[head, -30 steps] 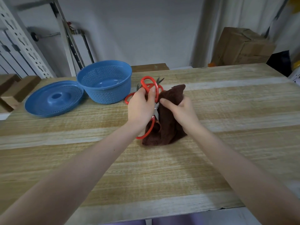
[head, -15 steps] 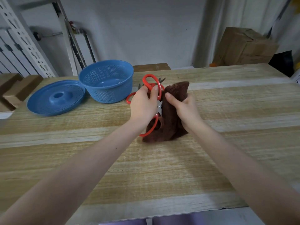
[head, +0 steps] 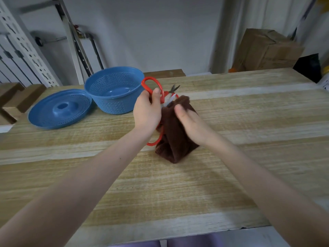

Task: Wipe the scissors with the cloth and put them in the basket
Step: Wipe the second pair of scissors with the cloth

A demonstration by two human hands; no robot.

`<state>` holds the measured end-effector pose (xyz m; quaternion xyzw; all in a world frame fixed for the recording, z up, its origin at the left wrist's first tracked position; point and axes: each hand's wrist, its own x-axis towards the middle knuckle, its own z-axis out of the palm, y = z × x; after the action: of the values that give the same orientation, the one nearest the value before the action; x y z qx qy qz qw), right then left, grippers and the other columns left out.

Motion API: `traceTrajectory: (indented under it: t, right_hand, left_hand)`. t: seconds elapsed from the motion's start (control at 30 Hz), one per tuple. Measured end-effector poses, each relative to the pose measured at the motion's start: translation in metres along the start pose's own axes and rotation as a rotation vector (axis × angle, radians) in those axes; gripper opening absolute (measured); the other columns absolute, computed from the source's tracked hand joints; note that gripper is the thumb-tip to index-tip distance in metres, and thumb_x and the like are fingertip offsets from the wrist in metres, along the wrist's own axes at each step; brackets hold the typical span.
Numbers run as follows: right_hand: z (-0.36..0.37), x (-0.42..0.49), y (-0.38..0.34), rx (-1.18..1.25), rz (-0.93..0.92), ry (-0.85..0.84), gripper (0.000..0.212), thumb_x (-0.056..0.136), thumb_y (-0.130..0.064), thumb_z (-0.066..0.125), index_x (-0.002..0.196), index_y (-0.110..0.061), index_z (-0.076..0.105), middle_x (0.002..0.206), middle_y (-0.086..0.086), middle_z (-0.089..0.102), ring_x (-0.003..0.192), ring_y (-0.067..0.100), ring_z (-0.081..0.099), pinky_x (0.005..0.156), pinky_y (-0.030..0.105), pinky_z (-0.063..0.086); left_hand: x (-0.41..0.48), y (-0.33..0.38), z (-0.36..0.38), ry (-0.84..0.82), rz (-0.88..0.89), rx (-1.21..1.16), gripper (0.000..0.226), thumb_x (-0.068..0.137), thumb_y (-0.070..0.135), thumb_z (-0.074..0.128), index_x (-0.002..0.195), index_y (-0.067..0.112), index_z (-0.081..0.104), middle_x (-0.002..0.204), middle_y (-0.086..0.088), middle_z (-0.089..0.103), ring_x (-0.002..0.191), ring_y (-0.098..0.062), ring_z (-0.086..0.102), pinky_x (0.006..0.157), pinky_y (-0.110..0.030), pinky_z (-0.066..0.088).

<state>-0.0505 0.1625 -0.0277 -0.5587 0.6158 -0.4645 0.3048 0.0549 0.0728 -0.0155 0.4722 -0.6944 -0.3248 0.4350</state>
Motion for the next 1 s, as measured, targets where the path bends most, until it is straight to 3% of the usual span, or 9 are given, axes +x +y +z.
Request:
traceTrajectory:
  t: [0.1,0.17,0.23,0.33,0.4,0.5,0.7,0.87,1.0]
  right_hand:
    - [0.007,0.012,-0.001,-0.179,-0.099,0.150,0.012,0.099,-0.027,0.052,0.093,-0.023,0.061,0.084,-0.014,0.061,0.083,0.007,0.060,0.068,0.016,0.040]
    - [0.005,0.017,0.000,-0.236,-0.125,0.176,0.011,0.096,-0.027,0.058,0.085,-0.027,0.058,0.076,-0.014,0.060,0.074,0.007,0.059,0.061,0.017,0.038]
    - [0.003,0.016,0.000,-0.284,-0.163,0.162,0.009,0.094,-0.026,0.060,0.086,-0.027,0.058,0.073,-0.018,0.058,0.073,0.007,0.058,0.059,0.013,0.036]
    - [0.002,0.013,0.005,-0.308,-0.158,0.154,0.011,0.095,-0.025,0.059,0.094,-0.016,0.065,0.079,-0.013,0.061,0.080,0.010,0.060,0.062,0.016,0.038]
    - [0.000,0.009,0.011,-0.326,-0.114,0.099,0.021,0.097,-0.025,0.056,0.104,-0.009,0.065,0.092,-0.004,0.066,0.090,0.013,0.063,0.074,0.022,0.047]
    - [-0.006,0.004,0.013,-0.253,-0.080,0.067,0.016,0.097,-0.024,0.055,0.105,-0.013,0.063,0.098,-0.004,0.066,0.097,0.014,0.063,0.084,0.027,0.050]
    - [-0.002,0.015,0.002,-0.291,-0.128,0.098,0.007,0.097,-0.025,0.056,0.093,-0.020,0.059,0.080,-0.014,0.060,0.078,0.006,0.059,0.062,0.007,0.039]
    - [0.001,0.009,0.016,-0.358,-0.090,0.037,0.031,0.099,-0.030,0.051,0.105,-0.003,0.063,0.098,0.003,0.067,0.090,0.016,0.062,0.076,0.026,0.046]
    - [-0.008,0.000,0.020,-0.298,-0.054,0.041,0.019,0.098,-0.026,0.053,0.102,-0.010,0.062,0.096,-0.001,0.066,0.091,0.015,0.063,0.076,0.025,0.046]
  left_hand:
    - [-0.004,0.004,0.006,-0.001,0.002,-0.023,0.036,0.102,0.033,0.042,0.069,0.016,0.044,0.064,0.007,0.047,0.062,-0.012,0.045,0.064,-0.031,0.035]
    - [-0.006,0.005,0.005,0.002,-0.004,-0.065,0.037,0.102,0.031,0.042,0.067,0.018,0.042,0.063,0.008,0.046,0.057,-0.008,0.052,0.060,-0.023,0.036]
    - [-0.007,0.003,0.005,-0.007,-0.018,-0.100,0.038,0.103,0.030,0.041,0.067,0.019,0.041,0.062,0.008,0.045,0.064,-0.008,0.060,0.054,-0.016,0.034]
    - [-0.002,-0.005,0.007,0.007,-0.058,-0.140,0.039,0.102,0.033,0.040,0.065,0.022,0.042,0.061,0.006,0.044,0.057,-0.016,0.046,0.064,-0.029,0.038]
    - [0.002,-0.008,0.006,0.019,-0.104,-0.190,0.039,0.102,0.033,0.040,0.064,0.022,0.043,0.060,0.007,0.045,0.059,-0.013,0.044,0.065,-0.035,0.039]
    - [0.006,-0.006,0.004,0.003,-0.094,-0.185,0.038,0.102,0.034,0.040,0.066,0.022,0.046,0.061,0.007,0.047,0.060,-0.013,0.046,0.066,-0.036,0.041]
    - [-0.003,0.000,0.015,-0.013,-0.048,-0.163,0.037,0.101,0.031,0.043,0.067,0.017,0.042,0.061,0.004,0.044,0.060,-0.013,0.042,0.067,-0.036,0.038]
    - [0.001,-0.010,0.008,0.001,-0.148,-0.209,0.041,0.101,0.033,0.041,0.064,0.018,0.043,0.058,0.003,0.042,0.056,-0.015,0.040,0.062,-0.037,0.036]
    - [0.008,-0.010,0.000,-0.004,-0.201,-0.219,0.042,0.102,0.034,0.039,0.064,0.016,0.042,0.059,0.002,0.041,0.055,-0.016,0.039,0.062,-0.036,0.036]
